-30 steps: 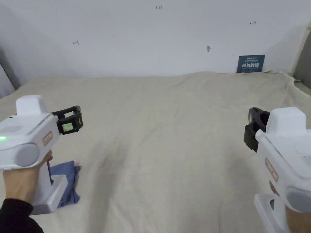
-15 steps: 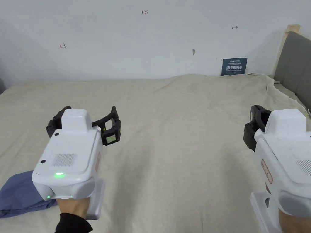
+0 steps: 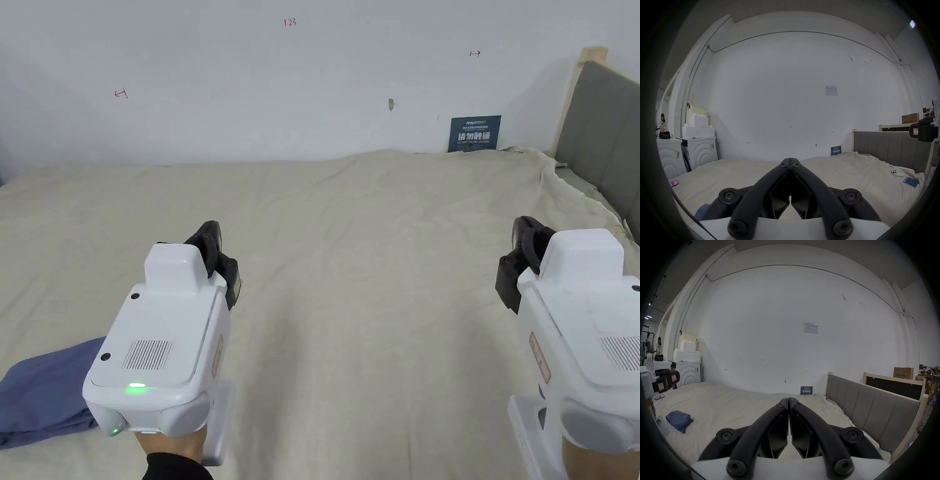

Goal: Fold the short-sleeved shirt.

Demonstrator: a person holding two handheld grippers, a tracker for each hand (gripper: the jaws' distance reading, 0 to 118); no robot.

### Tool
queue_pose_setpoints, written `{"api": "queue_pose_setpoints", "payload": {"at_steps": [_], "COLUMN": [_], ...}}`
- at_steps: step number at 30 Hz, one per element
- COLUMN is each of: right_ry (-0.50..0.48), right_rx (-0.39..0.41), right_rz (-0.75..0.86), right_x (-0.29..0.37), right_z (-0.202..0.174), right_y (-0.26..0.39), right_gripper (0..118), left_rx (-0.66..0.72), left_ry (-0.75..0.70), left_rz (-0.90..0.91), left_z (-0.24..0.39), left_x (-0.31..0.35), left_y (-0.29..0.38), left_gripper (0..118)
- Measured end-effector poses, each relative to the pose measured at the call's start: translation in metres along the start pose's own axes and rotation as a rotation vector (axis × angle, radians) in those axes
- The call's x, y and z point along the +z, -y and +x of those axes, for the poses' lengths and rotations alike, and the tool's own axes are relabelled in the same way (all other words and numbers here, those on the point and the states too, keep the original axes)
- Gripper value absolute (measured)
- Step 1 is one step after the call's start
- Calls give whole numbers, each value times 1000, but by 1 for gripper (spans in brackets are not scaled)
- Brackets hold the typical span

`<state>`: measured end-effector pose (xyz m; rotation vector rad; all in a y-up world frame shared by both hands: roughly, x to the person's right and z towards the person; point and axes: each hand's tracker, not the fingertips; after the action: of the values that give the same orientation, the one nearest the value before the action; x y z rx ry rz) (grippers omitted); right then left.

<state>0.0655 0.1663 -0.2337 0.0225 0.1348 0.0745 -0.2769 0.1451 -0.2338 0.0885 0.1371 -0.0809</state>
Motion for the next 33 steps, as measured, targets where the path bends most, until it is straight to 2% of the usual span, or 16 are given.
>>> {"api": "queue_pose_setpoints", "payload": {"at_steps": [33], "right_ry": [-20], "right_rx": [5], "right_rz": [4], "right_x": [2], "right_z": [-5], "right_y": [-4], "right_gripper": [0], "left_rx": [7], "left_ry": [15], "left_rz": [-3], "left_z": [2], "left_x": [0], "left_y": [-3], "left_gripper": [0]}}
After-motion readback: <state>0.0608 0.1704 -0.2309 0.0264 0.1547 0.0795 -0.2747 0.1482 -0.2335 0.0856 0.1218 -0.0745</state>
